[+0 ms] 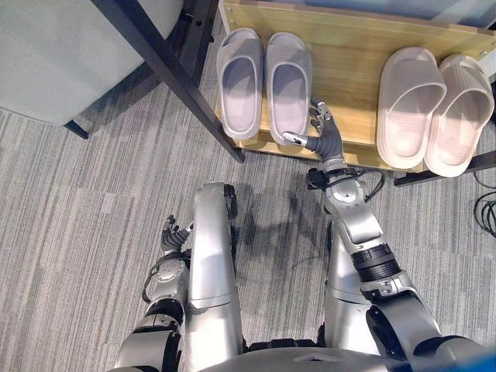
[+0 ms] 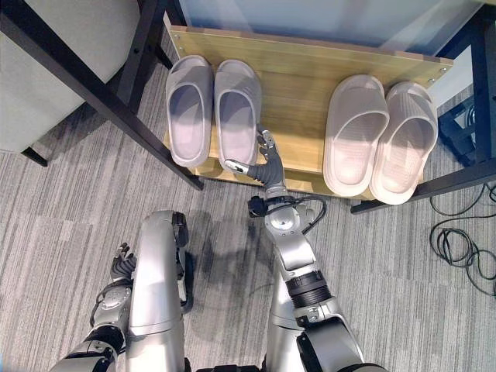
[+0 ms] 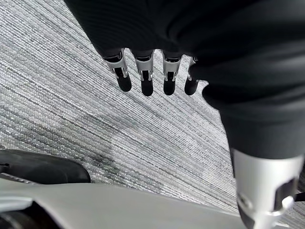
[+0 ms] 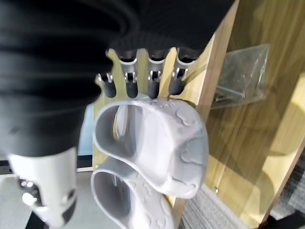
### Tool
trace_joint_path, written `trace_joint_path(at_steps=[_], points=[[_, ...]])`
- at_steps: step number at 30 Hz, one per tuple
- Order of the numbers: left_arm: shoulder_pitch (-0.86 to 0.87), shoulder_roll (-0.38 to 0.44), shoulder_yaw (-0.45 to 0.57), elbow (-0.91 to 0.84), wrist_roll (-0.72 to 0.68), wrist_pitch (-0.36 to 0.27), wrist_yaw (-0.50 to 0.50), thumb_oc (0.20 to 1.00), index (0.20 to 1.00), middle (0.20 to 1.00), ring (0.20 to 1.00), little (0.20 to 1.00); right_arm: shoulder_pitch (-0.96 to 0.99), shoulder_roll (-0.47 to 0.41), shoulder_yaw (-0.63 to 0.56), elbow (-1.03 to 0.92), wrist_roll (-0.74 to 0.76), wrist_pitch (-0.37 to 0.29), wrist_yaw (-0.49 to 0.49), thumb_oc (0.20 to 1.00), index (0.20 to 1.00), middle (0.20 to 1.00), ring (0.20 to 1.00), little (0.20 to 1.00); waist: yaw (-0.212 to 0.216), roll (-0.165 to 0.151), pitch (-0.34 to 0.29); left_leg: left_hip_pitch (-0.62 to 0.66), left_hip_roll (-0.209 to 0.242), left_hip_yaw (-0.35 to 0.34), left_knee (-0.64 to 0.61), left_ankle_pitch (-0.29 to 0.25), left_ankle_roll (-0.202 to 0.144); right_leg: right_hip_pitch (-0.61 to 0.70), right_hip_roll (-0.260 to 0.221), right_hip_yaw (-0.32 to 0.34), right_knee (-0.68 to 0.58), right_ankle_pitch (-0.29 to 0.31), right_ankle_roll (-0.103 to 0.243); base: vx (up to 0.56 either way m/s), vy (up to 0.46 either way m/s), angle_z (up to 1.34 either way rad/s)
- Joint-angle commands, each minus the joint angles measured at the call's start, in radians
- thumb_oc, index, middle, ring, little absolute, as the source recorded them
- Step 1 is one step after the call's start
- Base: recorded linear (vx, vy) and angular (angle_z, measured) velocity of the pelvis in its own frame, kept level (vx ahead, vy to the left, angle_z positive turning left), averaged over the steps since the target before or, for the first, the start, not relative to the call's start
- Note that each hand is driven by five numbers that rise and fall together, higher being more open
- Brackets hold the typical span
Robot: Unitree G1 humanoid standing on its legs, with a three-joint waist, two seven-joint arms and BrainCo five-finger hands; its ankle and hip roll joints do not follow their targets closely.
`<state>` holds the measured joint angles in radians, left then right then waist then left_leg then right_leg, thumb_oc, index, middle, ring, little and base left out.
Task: Arrange the slippers neatly on the shoe rack.
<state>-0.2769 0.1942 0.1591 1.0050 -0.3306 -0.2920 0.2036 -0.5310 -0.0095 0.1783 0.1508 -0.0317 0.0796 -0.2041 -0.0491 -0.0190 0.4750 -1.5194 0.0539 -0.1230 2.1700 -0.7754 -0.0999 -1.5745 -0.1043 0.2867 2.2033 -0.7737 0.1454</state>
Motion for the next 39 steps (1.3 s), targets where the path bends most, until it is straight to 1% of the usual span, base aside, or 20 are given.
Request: trace_joint_path(at_steps=[1, 8, 13, 14, 15, 17, 22, 23, 25, 30, 34, 37, 38, 39], points=[[-0.011, -0.085, -0.063, 0.05, 0.02, -0.046, 0.012, 1.0, 1.0, 1.0, 1.0, 1.0, -0.008, 0.04, 0.087, -0.136, -0.026, -0.04, 0.012, 1.0, 1.0, 1.0, 1.0, 1.0, 0.03, -0.006, -0.015, -0.051, -0.019, 0.019, 0.045, -0.033, 0.122, 0.04, 0.003, 0.041, -0.01, 0.186, -0.143, 0.0, 0.0, 0.0], [-0.019, -0.086, -0.071, 0.067, 0.03, -0.053, 0.009, 1.0, 1.0, 1.0, 1.0, 1.0, -0.001, 0.048, 0.099, -0.134, -0.05, -0.045, -0.005, 1.0, 1.0, 1.0, 1.0, 1.0, 0.032, -0.006, -0.017, -0.051, -0.022, 0.019, 0.044, -0.032, 0.123, 0.04, 0.003, 0.039, -0.013, 0.187, -0.142, 0.0, 0.0, 0.0], [-0.023, -0.085, -0.076, 0.078, 0.035, -0.056, 0.014, 1.0, 1.0, 1.0, 1.0, 1.0, 0.028, 0.045, 0.088, -0.168, -0.069, -0.045, -0.044, 1.0, 1.0, 1.0, 1.0, 1.0, 0.029, -0.01, -0.017, -0.051, -0.022, 0.018, 0.044, -0.032, 0.125, 0.042, 0.004, 0.039, -0.012, 0.189, -0.141, 0.0, 0.0, 0.0], [-0.025, -0.086, -0.075, 0.083, 0.034, -0.059, 0.014, 1.0, 1.0, 1.0, 1.0, 1.0, 0.048, 0.033, 0.08, -0.193, -0.082, -0.058, -0.069, 1.0, 1.0, 1.0, 1.0, 1.0, 0.027, -0.01, -0.017, -0.051, -0.022, 0.019, 0.044, -0.032, 0.125, 0.042, 0.004, 0.038, -0.012, 0.189, -0.141, 0.0, 0.0, 0.0], [-0.025, -0.086, -0.075, 0.083, 0.034, -0.059, 0.014, 1.0, 1.0, 1.0, 1.0, 1.0, 0.049, 0.032, 0.08, -0.194, -0.082, -0.057, -0.07, 1.0, 1.0, 1.0, 1.0, 1.0, 0.027, -0.01, -0.018, -0.051, -0.022, 0.019, 0.044, -0.032, 0.125, 0.042, 0.004, 0.038, -0.012, 0.189, -0.141, 0.0, 0.0, 0.0], [-0.024, -0.088, -0.074, 0.084, 0.034, -0.06, 0.015, 1.0, 1.0, 1.0, 1.0, 1.0, 0.068, 0.017, 0.062, -0.217, -0.097, -0.077, -0.104, 1.0, 1.0, 1.0, 1.0, 1.0, 0.025, -0.008, -0.018, -0.051, -0.023, 0.02, 0.045, -0.032, 0.125, 0.041, 0.005, 0.039, -0.01, 0.188, -0.141, 0.0, 0.0, 0.0], [-0.019, -0.091, -0.072, 0.089, 0.037, -0.069, 0.015, 1.0, 1.0, 1.0, 1.0, 1.0, 0.103, -0.043, 0.008, -0.319, -0.146, -0.171, -0.216, 1.0, 1.0, 1.0, 1.0, 1.0, 0.016, -0.004, -0.022, -0.051, -0.021, 0.021, 0.044, -0.033, 0.125, 0.039, 0.006, 0.04, -0.009, 0.184, -0.142, 0.0, 0.0, 0.0], [-0.019, -0.092, -0.072, 0.09, 0.037, -0.069, 0.015, 1.0, 1.0, 1.0, 1.0, 1.0, 0.104, -0.044, 0.008, -0.319, -0.145, -0.171, -0.216, 1.0, 1.0, 1.0, 1.0, 1.0, 0.016, -0.003, -0.023, -0.051, -0.021, 0.021, 0.044, -0.033, 0.125, 0.039, 0.007, 0.04, -0.009, 0.184, -0.142, 0.0, 0.0, 0.0], [-0.01, -0.093, -0.076, 0.082, 0.046, -0.072, 0.018, 1.0, 1.0, 1.0, 1.0, 1.0, 0.096, -0.091, -0.002, -0.372, -0.187, -0.199, -0.239, 1.0, 1.0, 1.0, 1.0, 1.0, 0.014, -0.002, -0.024, -0.051, -0.022, 0.019, 0.047, -0.033, 0.124, 0.04, 0.008, 0.04, -0.004, 0.183, -0.142, 0.0, 0.0, 0.0], [-0.003, -0.091, -0.07, 0.083, 0.043, -0.08, 0.021, 1.0, 1.0, 1.0, 1.0, 1.0, 0.097, -0.17, -0.006, -0.453, -0.239, -0.219, -0.252, 1.0, 1.0, 1.0, 1.0, 1.0, 0.008, -0.002, -0.02, -0.051, -0.019, 0.021, 0.046, -0.03, 0.122, 0.04, 0.008, 0.039, -0.004, 0.182, -0.142, 0.0, 0.0, 0.0], [0.003, -0.09, -0.068, 0.074, 0.045, -0.083, 0.024, 1.0, 1.0, 1.0, 1.0, 1.0, 0.14, -0.281, -0.012, -0.53, -0.298, -0.232, -0.242, 1.0, 1.0, 1.0, 1.0, 1.0, 0.003, -0.006, -0.017, -0.051, -0.022, 0.019, 0.046, -0.032, 0.123, 0.041, 0.008, 0.037, -0.005, 0.181, -0.141, 0.0, 0.0, 0.0], [0.008, -0.086, -0.064, 0.065, 0.043, -0.086, 0.03, 1.0, 1.0, 1.0, 1.0, 1.0, 0.202, -0.377, -0.064, -0.552, -0.324, -0.227, -0.231, 1.0, 1.0, 1.0, 1.0, 1.0, -0.003, -0.01, -0.019, -0.051, -0.023, 0.018, 0.043, -0.033, 0.122, 0.039, 0.01, 0.035, -0.006, 0.181, -0.139, 0.0, 0.0, 0.0], [0.005, -0.081, -0.061, 0.066, 0.039, -0.086, 0.029, 1.0, 1.0, 1.0, 1.0, 1.0, 0.245, -0.426, -0.103, -0.557, -0.328, -0.23, -0.228, 1.0, 1.0, 1.0, 1.0, 1.0, -0.006, -0.012, -0.025, -0.051, -0.021, 0.018, 0.044, -0.035, 0.12, 0.039, 0.009, 0.032, -0.008, 0.178, -0.137, 0.0, 0.0, 0.0], [0.005, -0.082, -0.062, 0.067, 0.039, -0.086, 0.029, 1.0, 1.0, 1.0, 1.0, 1.0, 0.247, -0.427, -0.104, -0.559, -0.327, -0.229, -0.227, 1.0, 1.0, 1.0, 1.0, 1.0, -0.006, -0.011, -0.025, -0.051, -0.021, 0.018, 0.044, -0.035, 0.121, 0.039, 0.009, 0.032, -0.008, 0.178, -0.137, 0.0, 0.0, 0.0]])
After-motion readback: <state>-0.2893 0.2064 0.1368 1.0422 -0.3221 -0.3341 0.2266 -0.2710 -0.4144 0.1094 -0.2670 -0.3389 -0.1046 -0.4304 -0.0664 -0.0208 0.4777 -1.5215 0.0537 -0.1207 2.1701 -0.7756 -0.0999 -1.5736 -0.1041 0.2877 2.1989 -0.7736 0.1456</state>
